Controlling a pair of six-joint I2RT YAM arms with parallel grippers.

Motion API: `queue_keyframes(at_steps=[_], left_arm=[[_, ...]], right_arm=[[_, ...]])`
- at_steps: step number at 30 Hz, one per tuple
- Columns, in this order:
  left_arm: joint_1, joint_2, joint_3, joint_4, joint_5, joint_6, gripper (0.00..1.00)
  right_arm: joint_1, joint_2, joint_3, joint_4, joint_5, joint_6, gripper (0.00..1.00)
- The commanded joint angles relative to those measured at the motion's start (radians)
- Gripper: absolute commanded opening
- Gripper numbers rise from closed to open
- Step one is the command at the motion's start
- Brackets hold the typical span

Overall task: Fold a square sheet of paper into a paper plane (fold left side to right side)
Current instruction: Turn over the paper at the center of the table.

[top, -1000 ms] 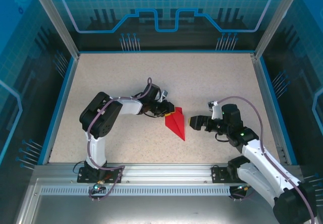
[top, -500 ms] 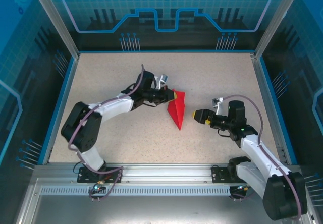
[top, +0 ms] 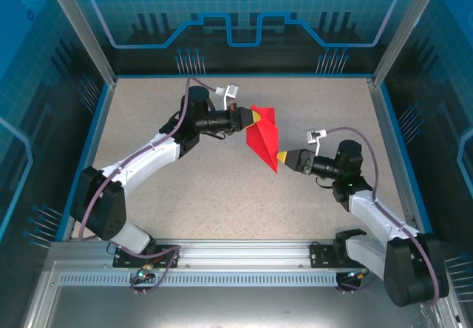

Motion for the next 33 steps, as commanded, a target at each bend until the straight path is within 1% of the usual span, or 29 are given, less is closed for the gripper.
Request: queue_keyframes(at_steps=[1,3,6,8,10,13,16,18,23,25,27,29,33], left_arm=[[-0.002,0.0,0.023,0.095,0.071,-0.077,0.0],[-0.005,0.01,0.021,0.105,0.082,-0.09,0.0],[-0.01,0.026,0.013,0.122,0.091,-0.109,0.0],[-0.013,0.036,0.008,0.128,0.093,-0.117,0.0],[-0.014,0.043,0.0,0.143,0.095,-0.131,0.0],[-0.017,0.053,-0.012,0.165,0.098,-0.148,0.0],[-0.016,0.057,-0.022,0.167,0.099,-0.149,0.0],[-0.016,0.056,-0.027,0.164,0.099,-0.146,0.0],[-0.016,0.056,-0.033,0.158,0.1,-0.14,0.01],[-0.014,0.051,-0.035,0.148,0.099,-0.132,0.07],[-0.011,0.044,-0.041,0.134,0.098,-0.123,0.15],[-0.004,0.03,-0.042,0.104,0.095,-0.1,0.3],[0.017,-0.023,-0.054,-0.009,0.06,-0.015,0.55]], right_arm=[[0.047,0.036,0.027,0.123,0.014,0.062,0.99],[0.072,0.06,0.039,0.169,0.024,0.084,0.99],[0.095,0.074,0.063,0.183,0.035,0.095,0.99],[0.104,0.072,0.073,0.184,0.037,0.097,0.96],[0.112,0.067,0.081,0.184,0.037,0.1,0.89],[0.118,0.056,0.088,0.171,0.04,0.101,0.76],[0.122,0.034,0.097,0.117,0.05,0.074,0.62],[0.124,0.018,0.104,0.07,0.056,0.052,0.5],[0.127,-0.033,0.124,-0.075,0.078,-0.006,0.32],[0.126,-0.059,0.129,-0.144,0.094,-0.037,0.26],[0.126,-0.084,0.147,-0.258,0.119,-0.095,0.19],[0.129,-0.106,0.168,-0.392,0.153,-0.163,0.15],[0.131,-0.126,0.222,-0.618,0.229,-0.304,0.08]])
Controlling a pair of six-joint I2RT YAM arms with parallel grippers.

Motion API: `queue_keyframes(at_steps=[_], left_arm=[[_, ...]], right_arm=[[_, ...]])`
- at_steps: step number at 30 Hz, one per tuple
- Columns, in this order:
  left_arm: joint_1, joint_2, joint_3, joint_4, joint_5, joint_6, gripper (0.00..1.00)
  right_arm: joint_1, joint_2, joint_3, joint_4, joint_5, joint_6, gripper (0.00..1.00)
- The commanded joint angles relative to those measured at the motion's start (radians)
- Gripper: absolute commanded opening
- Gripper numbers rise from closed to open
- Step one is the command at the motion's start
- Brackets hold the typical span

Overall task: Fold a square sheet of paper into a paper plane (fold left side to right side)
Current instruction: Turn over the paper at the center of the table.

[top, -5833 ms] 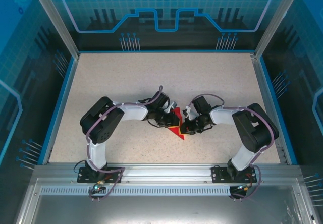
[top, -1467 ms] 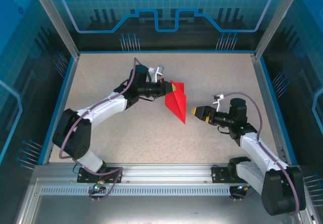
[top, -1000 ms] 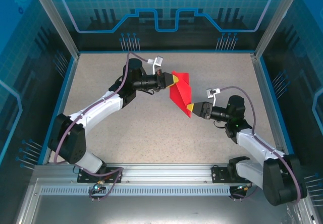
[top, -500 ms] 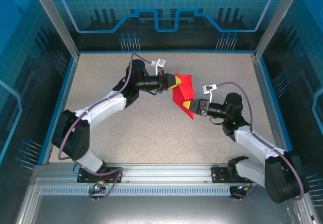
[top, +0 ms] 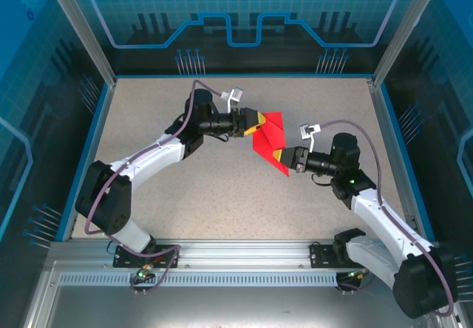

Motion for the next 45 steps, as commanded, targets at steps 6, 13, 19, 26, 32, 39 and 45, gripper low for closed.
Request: queue_keyframes(at_steps=[6,13,19,26,32,39,45], left_arm=[[0.039,-0.222,-0.041,-0.384,-0.179,0.287,0.7],[0.055,-0.45,-0.128,-0.546,-0.344,0.39,0.77],[0.056,-0.656,-0.188,-0.634,-0.543,0.424,0.84],[0.059,-0.783,-0.204,-0.699,-0.643,0.443,0.9],[0.06,-0.787,-0.203,-0.716,-0.639,0.443,0.91],[0.059,-0.755,-0.21,-0.727,-0.666,0.402,0.91],[0.06,-0.713,-0.235,-0.684,-0.66,0.383,0.91]], right_arm=[[0.065,-0.003,0.189,-0.589,0.342,-0.356,0.04],[0.41,0.24,0.477,-0.983,1.16,-0.52,0.04],[0.596,0.587,0.69,-1.204,1.635,-0.469,0.05],[0.695,0.975,0.893,-1.367,1.855,-0.45,0.07],[0.715,1.243,1.01,-1.417,1.899,-0.47,0.08],[0.738,1.297,1.026,-1.37,1.717,-0.528,0.16],[0.754,1.214,0.994,-1.324,1.48,-0.575,0.46]])
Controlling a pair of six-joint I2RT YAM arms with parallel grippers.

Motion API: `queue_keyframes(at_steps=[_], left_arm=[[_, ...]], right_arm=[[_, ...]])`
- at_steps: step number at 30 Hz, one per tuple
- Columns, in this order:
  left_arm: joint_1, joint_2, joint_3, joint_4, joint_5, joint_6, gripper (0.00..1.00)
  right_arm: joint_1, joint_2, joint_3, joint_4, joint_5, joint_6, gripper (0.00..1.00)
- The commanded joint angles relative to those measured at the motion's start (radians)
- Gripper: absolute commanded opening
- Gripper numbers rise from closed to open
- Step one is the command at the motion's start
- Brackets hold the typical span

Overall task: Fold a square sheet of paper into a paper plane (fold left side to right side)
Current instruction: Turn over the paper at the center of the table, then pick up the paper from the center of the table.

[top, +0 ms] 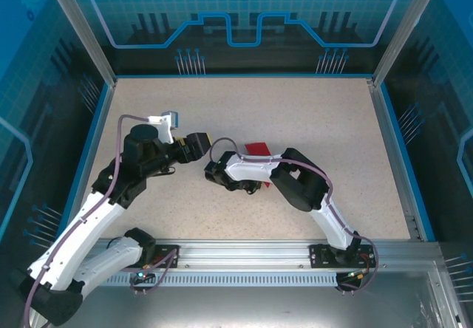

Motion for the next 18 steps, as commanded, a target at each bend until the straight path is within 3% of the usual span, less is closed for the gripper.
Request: queue_keyframes(at_steps=[1,8,12,18], left_arm=[[0.008,0.015,-0.024,0.032,-0.012,-0.025,0.91],[0.008,0.09,-0.084,0.125,0.023,-0.096,0.92],[0.009,0.2,-0.112,0.224,0.133,-0.139,0.92],[-0.029,0.451,-0.087,0.359,0.29,-0.183,0.89]], right_arm=[[0.018,-0.102,-0.012,0.007,-0.178,-0.023,0.51],[0.012,-0.409,-0.137,0.111,-0.47,-0.033,0.8],[-0.041,-0.612,-0.243,0.211,-0.598,-0.024,0.85],[-0.213,-0.923,-0.456,0.421,-0.778,0.013,0.96]])
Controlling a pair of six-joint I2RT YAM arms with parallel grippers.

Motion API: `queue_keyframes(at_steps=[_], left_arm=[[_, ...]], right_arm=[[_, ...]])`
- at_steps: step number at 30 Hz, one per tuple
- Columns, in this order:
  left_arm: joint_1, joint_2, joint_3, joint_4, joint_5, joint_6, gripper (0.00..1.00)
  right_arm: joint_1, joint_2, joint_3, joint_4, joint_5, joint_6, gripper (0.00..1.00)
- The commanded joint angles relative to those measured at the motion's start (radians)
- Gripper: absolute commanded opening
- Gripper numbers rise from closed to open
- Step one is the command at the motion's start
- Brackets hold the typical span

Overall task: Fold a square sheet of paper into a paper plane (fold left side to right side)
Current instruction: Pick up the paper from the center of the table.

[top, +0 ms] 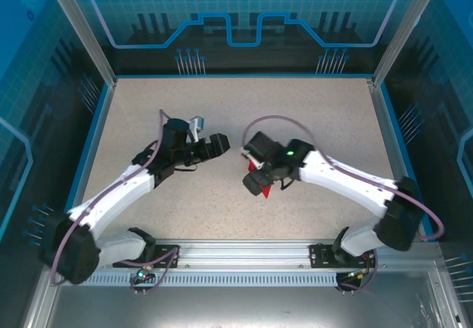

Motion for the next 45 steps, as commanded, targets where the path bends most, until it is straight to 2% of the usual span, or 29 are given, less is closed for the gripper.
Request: queue_keyframes(at_steps=[1,5,10,16,20,22,25,30,33,35,40,45], left_arm=[[-0.035,0.116,0.015,0.111,0.112,-0.037,0.89],[-0.076,0.281,0.058,0.2,0.142,-0.054,0.87],[-0.104,0.479,0.127,0.286,0.157,-0.085,0.84],[-0.107,0.644,0.202,0.327,0.159,-0.098,0.79],[-0.106,0.697,0.223,0.372,0.178,-0.114,0.71],[-0.106,0.715,0.237,0.373,0.187,-0.111,0.65],[-0.107,0.737,0.251,0.373,0.194,-0.105,0.5],[-0.105,0.734,0.236,0.397,0.188,-0.079,0.2],[-0.105,0.706,0.204,0.431,0.192,-0.048,0.08],[-0.103,0.686,0.182,0.461,0.206,-0.039,0.02],[-0.094,0.635,0.119,0.577,0.308,-0.044,0.0],[-0.078,0.561,0.053,0.636,0.396,-0.027,0.0]], right_arm=[[-0.097,-0.144,-0.12,0.166,-0.181,0.04,0.99],[-0.23,-0.325,-0.275,0.292,-0.267,0.1,0.99],[-0.341,-0.468,-0.431,0.401,-0.354,0.148,0.99],[-0.418,-0.539,-0.56,0.536,-0.489,0.213,0.99],[-0.431,-0.548,-0.615,0.589,-0.513,0.206,0.99],[-0.44,-0.534,-0.623,0.59,-0.525,0.203,0.99],[-0.467,-0.497,-0.624,0.59,-0.56,0.201,0.99],[-0.59,-0.36,-0.626,0.632,-0.765,0.219,0.99],[-0.659,-0.254,-0.614,0.707,-0.907,0.192,0.92],[-0.678,-0.187,-0.599,0.751,-0.949,0.167,0.87],[-0.71,-0.011,-0.563,0.899,-1.052,0.129,0.72],[-0.769,0.102,-0.557,1.022,-1.092,0.106,0.7]])
